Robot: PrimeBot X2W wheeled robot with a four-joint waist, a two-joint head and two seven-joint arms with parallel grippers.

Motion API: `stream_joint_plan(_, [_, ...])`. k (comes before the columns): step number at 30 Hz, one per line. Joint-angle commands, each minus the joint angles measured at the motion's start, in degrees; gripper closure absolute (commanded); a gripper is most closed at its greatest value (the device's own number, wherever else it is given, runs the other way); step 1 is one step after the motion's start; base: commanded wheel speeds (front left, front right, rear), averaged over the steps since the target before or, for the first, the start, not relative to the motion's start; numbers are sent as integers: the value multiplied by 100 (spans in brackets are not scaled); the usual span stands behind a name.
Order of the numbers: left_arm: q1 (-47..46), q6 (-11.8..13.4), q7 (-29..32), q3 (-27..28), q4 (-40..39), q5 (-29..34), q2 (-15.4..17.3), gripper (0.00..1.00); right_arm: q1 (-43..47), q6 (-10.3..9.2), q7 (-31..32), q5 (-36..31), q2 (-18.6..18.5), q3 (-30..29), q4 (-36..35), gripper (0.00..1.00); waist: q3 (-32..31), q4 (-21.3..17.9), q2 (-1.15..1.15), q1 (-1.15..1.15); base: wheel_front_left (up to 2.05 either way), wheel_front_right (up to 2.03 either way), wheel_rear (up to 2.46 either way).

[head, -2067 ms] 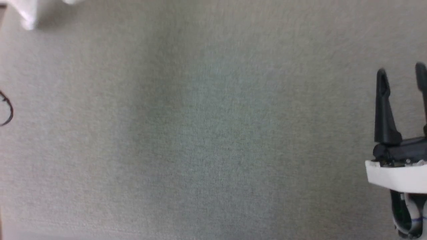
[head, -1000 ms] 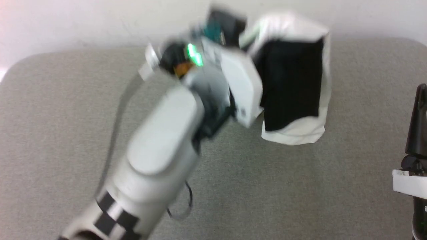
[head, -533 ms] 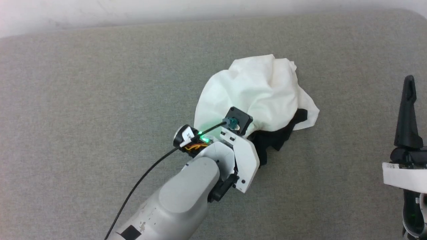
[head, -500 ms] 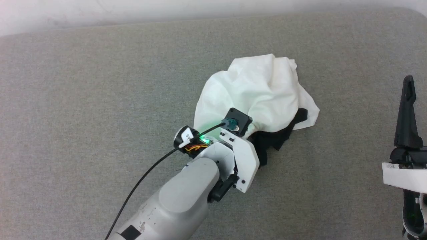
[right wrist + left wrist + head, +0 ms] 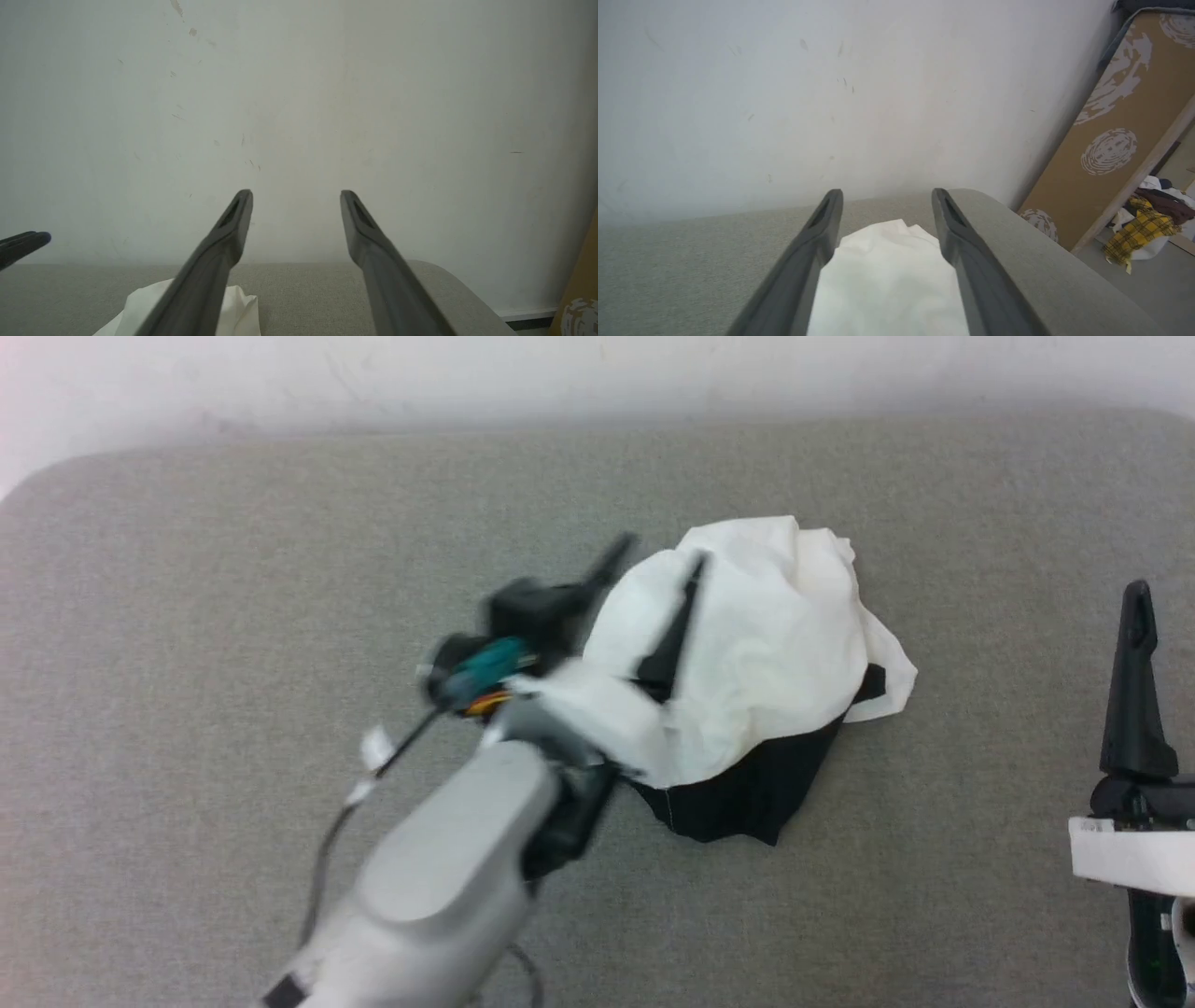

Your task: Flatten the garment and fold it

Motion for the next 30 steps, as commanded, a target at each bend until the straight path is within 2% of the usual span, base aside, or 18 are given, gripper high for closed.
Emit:
stream_joint_plan(1, [266, 148, -123, 150, -182, 45, 242, 0, 80, -11, 16, 43, 17, -8, 1, 0, -114, 105, 0, 1, 0, 0, 0])
stream_joint_plan(7, [1592, 953, -397, 862, -1934, 598, 1373, 0, 329, -11, 65, 109, 17, -4, 7, 0, -162, 145, 0, 1, 0, 0, 0])
stream_joint_plan(9, [2119, 1150, -409, 1119, -2537, 805, 1600, 0, 423, -11, 79, 145, 17, -12, 22, 0, -159, 155, 0, 1, 0, 0, 0])
stream_joint_plan(12, [2904, 1283, -412, 1564, -3326, 1104, 1649, 0, 590, -11, 100, 203, 17, -1, 79, 0, -145, 188, 0, 1, 0, 0, 0])
stream_joint_plan(17, [3860, 1151, -413, 1943, -3727, 1348, 1354, 0, 819, -11, 136, 313, 17, 35, 296, 0, -145, 235, 0, 1, 0, 0, 0])
stream_joint_plan(21, [4034, 885, -414, 2094, -3750, 1585, 1074, 0, 808, -11, 265, 383, 17, 1, 408, 0, -125, 300, 0, 1, 0, 0, 0])
stream_joint_plan(24, [3984, 684, -414, 2119, -3666, 1815, 987, 0, 618, -11, 549, 250, -5, -36, 369, 0, -61, 349, 0, 1, 0, 0, 0])
stream_joint_plan(30, [3870, 427, -414, 2211, -3551, 2054, 739, 0, 27, -11, 1530, 264, -597, 107, 558, 0, 166, 446, 0, 1, 0, 0, 0])
